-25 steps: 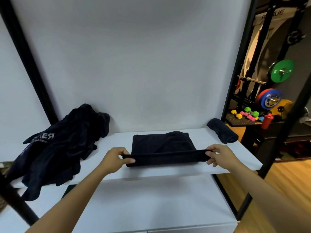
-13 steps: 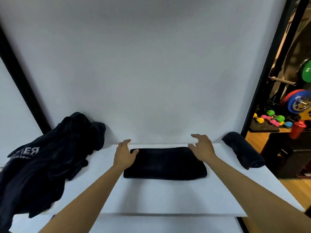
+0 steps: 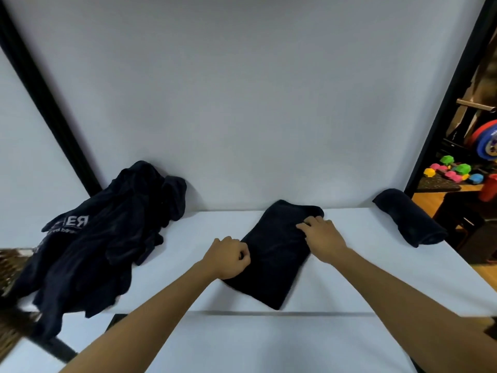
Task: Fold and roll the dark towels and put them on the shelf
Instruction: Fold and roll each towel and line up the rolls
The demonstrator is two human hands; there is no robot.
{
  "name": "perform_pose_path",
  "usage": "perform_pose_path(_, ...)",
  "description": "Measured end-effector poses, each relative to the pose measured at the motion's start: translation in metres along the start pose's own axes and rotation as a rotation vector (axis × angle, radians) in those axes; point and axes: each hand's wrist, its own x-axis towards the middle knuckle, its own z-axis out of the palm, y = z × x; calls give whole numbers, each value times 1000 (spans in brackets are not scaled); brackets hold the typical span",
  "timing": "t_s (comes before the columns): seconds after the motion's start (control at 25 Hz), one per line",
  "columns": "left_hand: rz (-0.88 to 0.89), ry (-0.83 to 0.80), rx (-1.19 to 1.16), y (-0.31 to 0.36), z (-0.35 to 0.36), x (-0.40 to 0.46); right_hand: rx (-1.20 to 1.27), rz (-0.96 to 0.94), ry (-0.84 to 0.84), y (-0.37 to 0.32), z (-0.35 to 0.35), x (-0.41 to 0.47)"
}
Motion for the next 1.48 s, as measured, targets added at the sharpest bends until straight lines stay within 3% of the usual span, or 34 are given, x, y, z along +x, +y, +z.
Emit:
perform_pose_path(0.12,76,0,-102,-2,8,-26,257,-102,181,-45,-18,-34)
perform_pose_path(0.2,91,-41,-81,-2,15,-43,378,-165,74,-72,-21,-70)
perform_pose_path(0.36,116,-18,114,8,30,-78,159,-180,-176,-102,-9,-127)
perform_pose_path(0.52,56,65,251,20,43,-103,236,-111,40,-117,-7,-152)
perform_pose_path(0.68,-47,166,300,40,40,-120,569,112,104,-119,-21,-170)
perform_pose_path(0.76,-83,177,171,45,26,-118,677,171,94,-110,-30,-174)
perform_pose_path(0.92,-342,-37,-731,29,-5,-91,786,417,125,-98,-40,-165)
perform_pose_path(1.0,-391,-74,-815,24,-3,-81,676,469,225,-97,-39,-161)
perform_pose_path(1.08,-402,-50,-735,24,6,-76,492,319,326,-101,-33,-163)
perform_pose_path(1.16,-379,-9,-629,25,14,-72,298,82,259,-103,-29,-167)
perform_pose_path(1.24,-340,76,-504,28,15,-72,146,-31,166,-99,-24,-163)
perform_pose_path(1.36,-50,332,-325,32,14,-74,198,22,143,-93,-24,-152)
perform_pose_path(1.48,210,172,-175,30,12,-71,386,141,25,-86,-28,-140)
